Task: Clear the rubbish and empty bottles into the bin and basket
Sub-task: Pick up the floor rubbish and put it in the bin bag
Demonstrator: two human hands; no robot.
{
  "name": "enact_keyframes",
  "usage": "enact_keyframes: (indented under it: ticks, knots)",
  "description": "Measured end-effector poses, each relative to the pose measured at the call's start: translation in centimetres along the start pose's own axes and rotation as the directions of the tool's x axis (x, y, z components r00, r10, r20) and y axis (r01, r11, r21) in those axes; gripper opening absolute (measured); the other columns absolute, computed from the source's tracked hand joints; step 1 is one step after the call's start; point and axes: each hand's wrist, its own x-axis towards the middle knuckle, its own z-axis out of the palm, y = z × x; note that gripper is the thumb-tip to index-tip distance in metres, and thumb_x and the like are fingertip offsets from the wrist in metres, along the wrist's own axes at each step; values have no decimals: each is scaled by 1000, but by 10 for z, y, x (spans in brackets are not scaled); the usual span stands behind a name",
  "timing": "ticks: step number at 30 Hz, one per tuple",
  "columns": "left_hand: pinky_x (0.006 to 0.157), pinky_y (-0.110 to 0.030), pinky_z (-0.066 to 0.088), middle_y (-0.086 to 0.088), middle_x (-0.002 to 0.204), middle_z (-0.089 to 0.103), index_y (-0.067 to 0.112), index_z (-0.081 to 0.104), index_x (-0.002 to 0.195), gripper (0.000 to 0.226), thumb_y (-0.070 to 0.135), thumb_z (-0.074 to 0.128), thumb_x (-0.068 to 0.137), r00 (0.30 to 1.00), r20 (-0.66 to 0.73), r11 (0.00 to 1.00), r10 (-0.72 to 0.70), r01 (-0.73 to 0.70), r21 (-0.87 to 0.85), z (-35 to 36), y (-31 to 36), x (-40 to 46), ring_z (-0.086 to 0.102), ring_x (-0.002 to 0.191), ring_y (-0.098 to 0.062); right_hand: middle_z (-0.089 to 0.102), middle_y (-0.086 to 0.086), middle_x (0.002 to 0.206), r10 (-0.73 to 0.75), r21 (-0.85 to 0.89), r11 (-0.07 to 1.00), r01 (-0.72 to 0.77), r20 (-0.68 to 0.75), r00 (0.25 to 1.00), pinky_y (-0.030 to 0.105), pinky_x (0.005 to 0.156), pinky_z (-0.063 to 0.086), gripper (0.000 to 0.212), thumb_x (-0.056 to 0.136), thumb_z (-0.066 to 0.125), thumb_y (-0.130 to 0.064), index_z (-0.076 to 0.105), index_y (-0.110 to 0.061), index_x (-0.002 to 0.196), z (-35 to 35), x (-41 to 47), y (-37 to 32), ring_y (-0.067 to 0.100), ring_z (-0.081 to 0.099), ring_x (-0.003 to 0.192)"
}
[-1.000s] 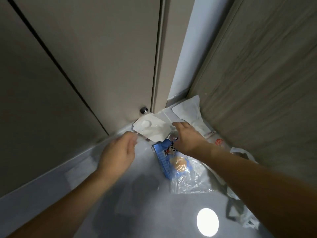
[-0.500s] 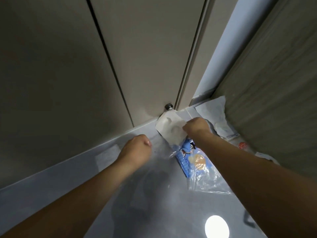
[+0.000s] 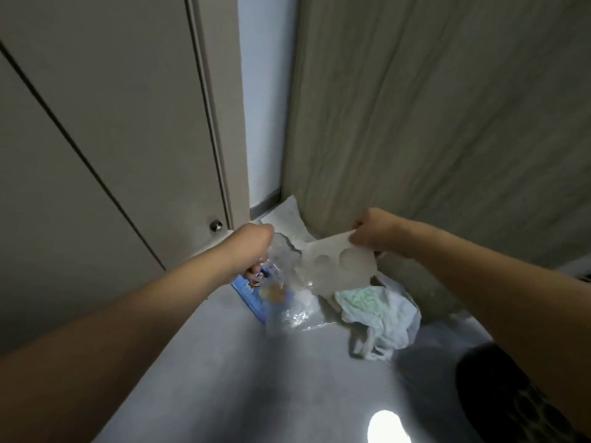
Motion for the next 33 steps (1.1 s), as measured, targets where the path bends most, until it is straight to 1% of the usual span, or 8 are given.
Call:
enact_keyframes:
  ticks: [6, 9, 16, 18, 21, 26, 30, 33]
  knots:
    - [40, -21, 37, -14, 67, 55, 2, 50, 80, 15, 11, 41, 88, 918, 309, 963, 247, -268, 24, 90, 89, -68, 52, 44, -25, 65, 12, 100, 69, -100, 993, -54, 153, 986, 37, 73, 59, 21, 91, 55, -14, 63, -3, 106, -62, -83, 84, 29, 67, 90]
    - [42, -25, 40, -21, 78, 62, 2, 46, 89, 5, 4, 42, 86, 846, 420, 941, 328, -332, -65, 136, 118, -102, 60, 52, -30, 62, 6, 88, 118, -156, 983, -93, 157, 981, 32, 66, 57, 13, 91, 56, -17, 63, -9, 99, -90, -122, 132, 26, 67, 80]
    - [53, -34, 49, -30, 97, 67, 14, 35, 81, 27, 0, 57, 89, 697, 497, 844, 517, -511, -163, 248, 161, -156, 68, 71, -39, 58, 7, 90, 207, -71, 977, -203, 53, 977, 35, 59, 58, 16, 91, 57, -9, 56, -19, 78, -133, -198, 253, 28, 66, 77]
    - [61, -40, 50, -33, 97, 65, 15, 37, 79, 27, 2, 60, 88, 664, 502, 806, 554, -580, -123, 277, 166, -163, 67, 71, -34, 60, 11, 96, 215, -70, 974, -214, 20, 976, 40, 67, 60, 17, 91, 58, -10, 55, -20, 78, -134, -214, 282, 34, 68, 87]
    - [65, -48, 51, -23, 84, 67, 22, 43, 78, 22, 13, 62, 83, 625, 512, 748, 589, -661, -53, 319, 163, -165, 65, 67, -33, 64, 8, 96, 216, -183, 958, -219, -36, 976, 33, 59, 58, 14, 89, 55, -15, 53, -24, 78, -124, -223, 317, 29, 70, 81]
    - [71, -45, 53, 3, 75, 66, 28, 44, 83, 12, 24, 54, 86, 507, 542, 426, 670, -861, 279, 374, 155, -156, 64, 75, -17, 64, 8, 98, 159, -376, 905, -200, -138, 978, 29, 60, 43, 16, 85, 52, -15, 64, -11, 95, -94, -218, 360, 27, 61, 88]
    - [61, -37, 48, 1, 76, 62, 25, 41, 85, 11, 22, 50, 89, 500, 627, 275, 597, -862, 425, 414, 144, -144, 59, 71, -20, 62, 4, 89, 143, -441, 881, -172, -98, 985, 30, 61, 49, 12, 83, 57, -18, 63, -12, 91, -75, -207, 376, 24, 60, 80]
    - [61, -36, 42, -6, 84, 61, 19, 44, 85, 7, 24, 47, 90, 479, 731, 32, 486, -846, 533, 437, 131, -133, 58, 78, -29, 55, 0, 76, 158, -466, 867, -174, -73, 985, 30, 60, 43, 4, 83, 60, -17, 57, -15, 84, -72, -201, 382, 21, 55, 72]
